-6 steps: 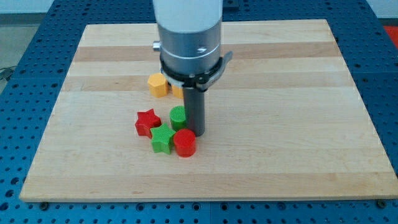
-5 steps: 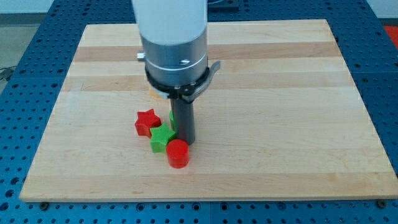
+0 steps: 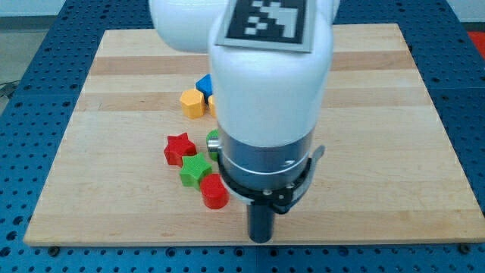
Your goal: Push the red circle to the bottom of the green star
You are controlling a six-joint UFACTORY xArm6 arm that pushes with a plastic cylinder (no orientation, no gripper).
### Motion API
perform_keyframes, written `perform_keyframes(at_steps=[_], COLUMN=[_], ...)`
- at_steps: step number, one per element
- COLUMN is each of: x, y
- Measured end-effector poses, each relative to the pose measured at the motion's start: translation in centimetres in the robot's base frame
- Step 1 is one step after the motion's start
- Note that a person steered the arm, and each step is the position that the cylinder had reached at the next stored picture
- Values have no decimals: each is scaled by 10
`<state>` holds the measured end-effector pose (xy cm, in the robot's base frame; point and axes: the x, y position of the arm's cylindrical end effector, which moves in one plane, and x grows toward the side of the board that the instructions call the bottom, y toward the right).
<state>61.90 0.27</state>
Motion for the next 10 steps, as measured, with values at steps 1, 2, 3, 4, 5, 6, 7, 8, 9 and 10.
perform_keyframes(at_steps=[1, 2, 3, 4, 5, 6, 7, 8, 9, 10], x=[-14, -39, -37, -24, -20, -46, -82, -83, -96, -128], y=[-5, -11, -28, -53, -63, -63, -63, -61, -26, -8])
